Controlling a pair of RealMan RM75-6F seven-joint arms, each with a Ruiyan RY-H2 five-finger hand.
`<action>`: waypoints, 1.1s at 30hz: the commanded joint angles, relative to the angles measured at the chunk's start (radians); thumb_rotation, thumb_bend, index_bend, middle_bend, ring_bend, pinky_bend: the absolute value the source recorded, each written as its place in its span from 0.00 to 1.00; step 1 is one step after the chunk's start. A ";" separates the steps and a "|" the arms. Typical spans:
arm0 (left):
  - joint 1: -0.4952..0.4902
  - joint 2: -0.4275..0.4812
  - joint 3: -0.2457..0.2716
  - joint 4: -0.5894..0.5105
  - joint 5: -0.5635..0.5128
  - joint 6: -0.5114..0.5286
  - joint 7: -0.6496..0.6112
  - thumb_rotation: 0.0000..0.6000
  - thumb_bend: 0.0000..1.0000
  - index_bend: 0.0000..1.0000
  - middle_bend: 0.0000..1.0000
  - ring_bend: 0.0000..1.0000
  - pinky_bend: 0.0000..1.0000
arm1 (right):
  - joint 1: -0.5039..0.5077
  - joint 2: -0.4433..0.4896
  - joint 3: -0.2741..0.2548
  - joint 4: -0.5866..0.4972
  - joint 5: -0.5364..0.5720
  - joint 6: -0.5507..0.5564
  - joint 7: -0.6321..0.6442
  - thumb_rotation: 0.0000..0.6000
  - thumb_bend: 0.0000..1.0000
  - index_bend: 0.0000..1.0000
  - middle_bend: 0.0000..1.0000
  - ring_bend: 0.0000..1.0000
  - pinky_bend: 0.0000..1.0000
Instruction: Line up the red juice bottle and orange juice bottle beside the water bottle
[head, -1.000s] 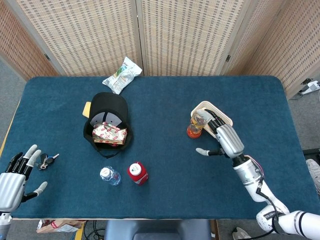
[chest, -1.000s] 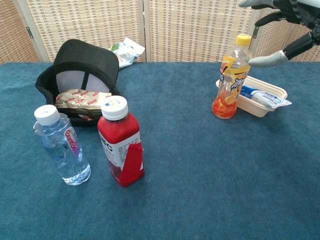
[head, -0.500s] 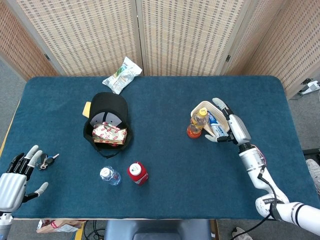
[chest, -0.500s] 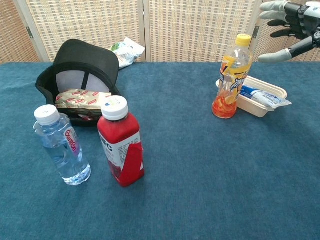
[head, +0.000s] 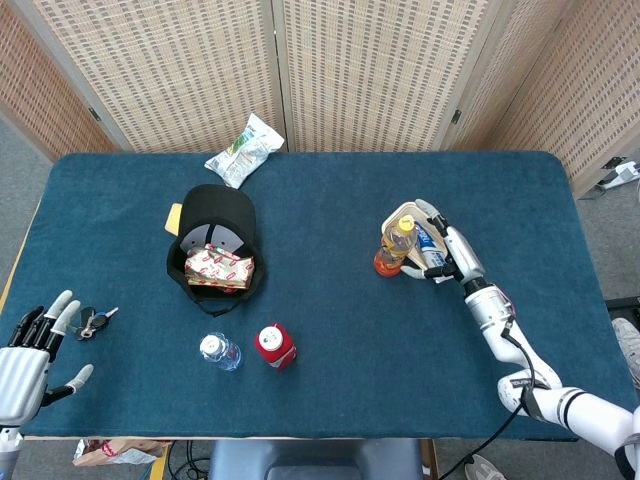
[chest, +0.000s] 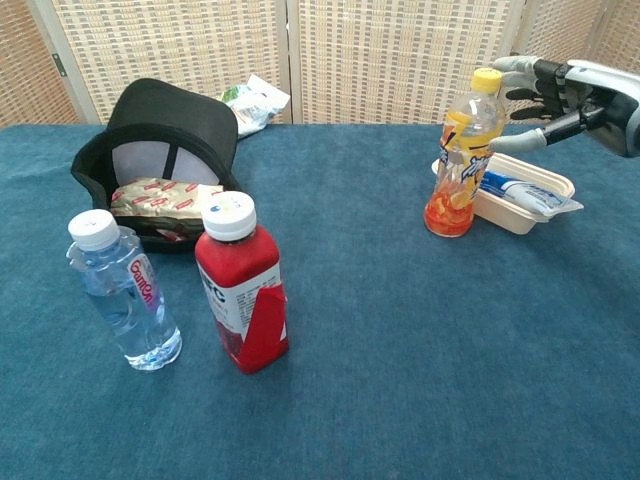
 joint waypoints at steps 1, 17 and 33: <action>0.000 0.002 0.000 -0.005 0.000 -0.001 0.004 1.00 0.18 0.05 0.04 0.13 0.09 | 0.009 -0.030 0.001 0.042 -0.010 -0.013 0.033 1.00 0.00 0.00 0.06 0.00 0.10; 0.002 0.009 0.002 -0.021 -0.008 -0.011 0.021 1.00 0.18 0.05 0.04 0.13 0.09 | 0.054 -0.128 -0.003 0.202 -0.051 -0.055 0.153 1.00 0.00 0.09 0.18 0.05 0.11; 0.009 0.011 0.003 -0.024 -0.010 -0.008 0.025 1.00 0.18 0.06 0.04 0.13 0.09 | 0.065 -0.167 -0.004 0.252 -0.078 -0.023 0.227 1.00 0.34 0.55 0.49 0.32 0.36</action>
